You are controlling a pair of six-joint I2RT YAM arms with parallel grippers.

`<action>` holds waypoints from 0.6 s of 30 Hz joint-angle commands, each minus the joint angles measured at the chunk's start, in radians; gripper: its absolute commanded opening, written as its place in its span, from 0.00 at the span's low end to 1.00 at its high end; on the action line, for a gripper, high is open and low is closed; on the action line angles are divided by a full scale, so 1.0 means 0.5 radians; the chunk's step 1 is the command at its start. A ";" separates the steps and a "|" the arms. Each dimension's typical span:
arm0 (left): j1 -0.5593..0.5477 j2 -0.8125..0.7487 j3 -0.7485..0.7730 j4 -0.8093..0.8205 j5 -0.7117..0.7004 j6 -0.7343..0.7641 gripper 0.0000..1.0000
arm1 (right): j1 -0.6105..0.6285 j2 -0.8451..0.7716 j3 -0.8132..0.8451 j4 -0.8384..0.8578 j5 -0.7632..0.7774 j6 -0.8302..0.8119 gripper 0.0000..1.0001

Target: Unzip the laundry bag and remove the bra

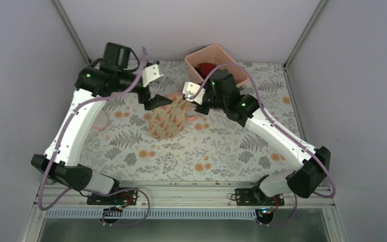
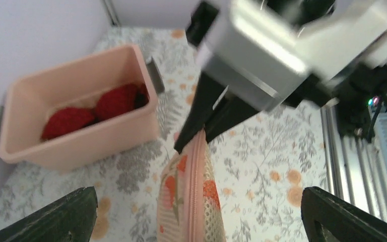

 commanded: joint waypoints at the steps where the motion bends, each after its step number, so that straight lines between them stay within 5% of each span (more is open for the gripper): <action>1: -0.187 0.018 -0.222 0.202 -0.556 -0.070 1.00 | 0.002 -0.054 0.082 0.129 -0.042 0.053 0.03; 7: -0.213 0.020 -0.311 0.296 -0.741 -0.137 0.97 | -0.006 -0.080 0.069 0.171 -0.070 0.041 0.03; 11: -0.213 0.020 -0.288 0.256 -0.630 -0.152 0.53 | -0.013 -0.066 0.065 0.191 -0.055 0.066 0.03; 14: -0.211 0.012 -0.294 0.266 -0.540 -0.212 0.06 | -0.017 -0.054 0.047 0.256 -0.012 0.117 0.04; 18: -0.147 -0.003 -0.319 0.395 -0.463 -0.457 0.02 | -0.017 -0.018 0.026 0.424 0.234 0.250 0.57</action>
